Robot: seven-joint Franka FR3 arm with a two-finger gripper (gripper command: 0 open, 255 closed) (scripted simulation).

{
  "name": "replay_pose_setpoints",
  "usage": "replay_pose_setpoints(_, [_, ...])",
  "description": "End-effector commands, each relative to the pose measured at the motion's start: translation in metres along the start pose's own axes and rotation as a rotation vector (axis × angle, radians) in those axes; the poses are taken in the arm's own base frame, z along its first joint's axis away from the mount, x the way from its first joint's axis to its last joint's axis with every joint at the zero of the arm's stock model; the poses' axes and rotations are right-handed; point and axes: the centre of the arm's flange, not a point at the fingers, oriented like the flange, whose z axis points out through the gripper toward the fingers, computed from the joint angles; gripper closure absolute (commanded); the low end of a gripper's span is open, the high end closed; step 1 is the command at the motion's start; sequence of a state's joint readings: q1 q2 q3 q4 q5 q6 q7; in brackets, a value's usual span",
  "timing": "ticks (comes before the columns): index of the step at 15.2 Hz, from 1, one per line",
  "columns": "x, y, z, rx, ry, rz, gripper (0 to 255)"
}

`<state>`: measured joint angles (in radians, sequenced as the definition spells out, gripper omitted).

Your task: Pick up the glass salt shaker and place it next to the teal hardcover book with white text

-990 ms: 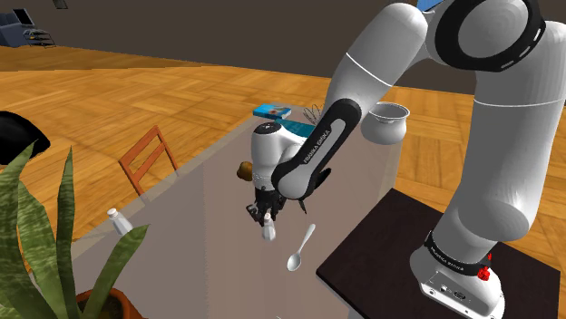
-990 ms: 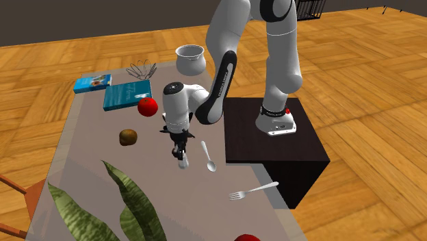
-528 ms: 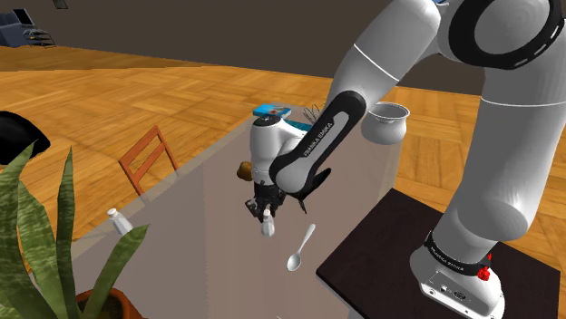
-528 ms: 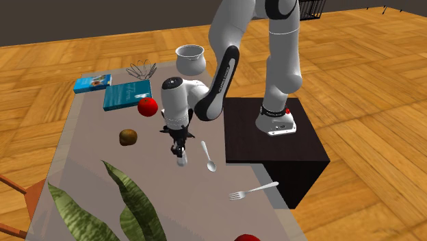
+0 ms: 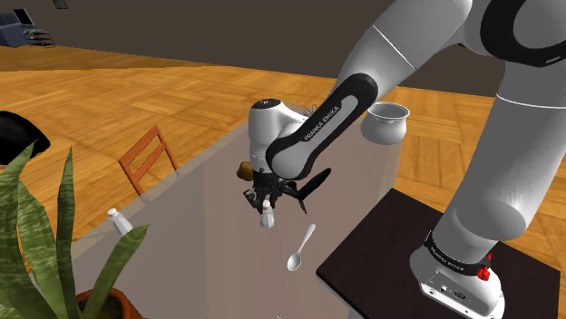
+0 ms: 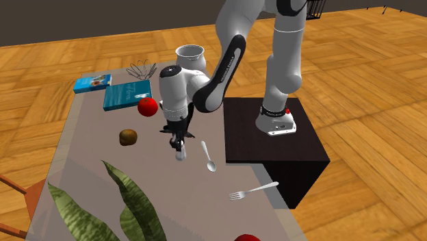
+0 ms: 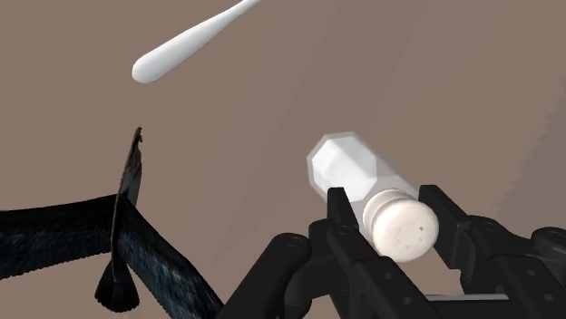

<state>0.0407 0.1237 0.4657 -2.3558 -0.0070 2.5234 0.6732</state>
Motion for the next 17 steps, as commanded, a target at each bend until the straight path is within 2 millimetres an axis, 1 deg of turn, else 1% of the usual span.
replay_pose_setpoints(1, [0.0,-0.001,-0.01,0.0,0.0,0.0,255])
replay_pose_setpoints(17, [0.001,-0.008,-0.094,0.0,0.0,0.0,255])
